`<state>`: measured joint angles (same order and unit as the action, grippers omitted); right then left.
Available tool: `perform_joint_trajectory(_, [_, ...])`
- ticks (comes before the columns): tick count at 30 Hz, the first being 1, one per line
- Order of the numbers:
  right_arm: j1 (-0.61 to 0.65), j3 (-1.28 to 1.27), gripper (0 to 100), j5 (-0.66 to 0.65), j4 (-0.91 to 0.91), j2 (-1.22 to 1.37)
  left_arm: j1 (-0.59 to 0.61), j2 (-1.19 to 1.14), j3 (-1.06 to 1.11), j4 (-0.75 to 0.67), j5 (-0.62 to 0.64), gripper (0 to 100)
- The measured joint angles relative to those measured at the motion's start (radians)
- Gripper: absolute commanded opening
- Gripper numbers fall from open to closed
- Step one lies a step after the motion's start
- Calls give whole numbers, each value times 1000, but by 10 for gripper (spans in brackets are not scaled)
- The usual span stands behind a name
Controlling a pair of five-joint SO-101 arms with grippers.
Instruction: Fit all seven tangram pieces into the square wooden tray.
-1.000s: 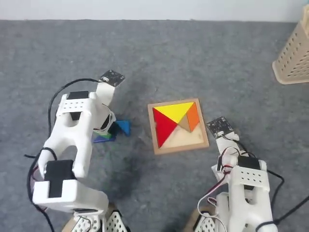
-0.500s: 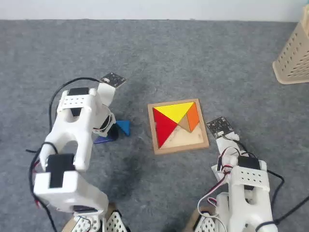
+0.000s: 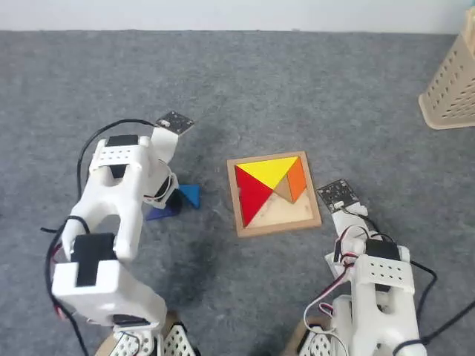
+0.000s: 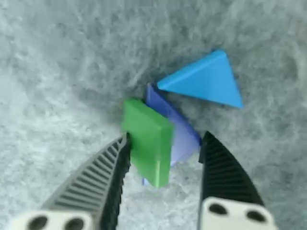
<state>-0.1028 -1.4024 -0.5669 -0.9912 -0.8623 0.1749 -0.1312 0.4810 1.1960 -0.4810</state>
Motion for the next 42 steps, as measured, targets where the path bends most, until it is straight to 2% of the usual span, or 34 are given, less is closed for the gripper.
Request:
perform_joint_trajectory(6, [0,0,6,0,0,0,2,11,0,2,2,77])
perform_joint_trajectory(10, [0,0,6,0,0,0,-3,14,0,2,2,51])
perform_joint_trajectory(13, [0,0,6,0,0,0,-2,17,0,2,2,74])
perform_joint_trajectory(16, [0,0,6,0,0,0,0,17,-23,11,2,143])
perform_joint_trajectory(22, [0,0,6,0,0,0,61,17,-195,91,2,244])
perform_joint_trajectory(27, [0,0,6,0,0,0,74,-41,-229,106,-86,249])
perform_joint_trajectory(42, [0,0,6,0,0,0,86,-242,-288,101,-103,246])
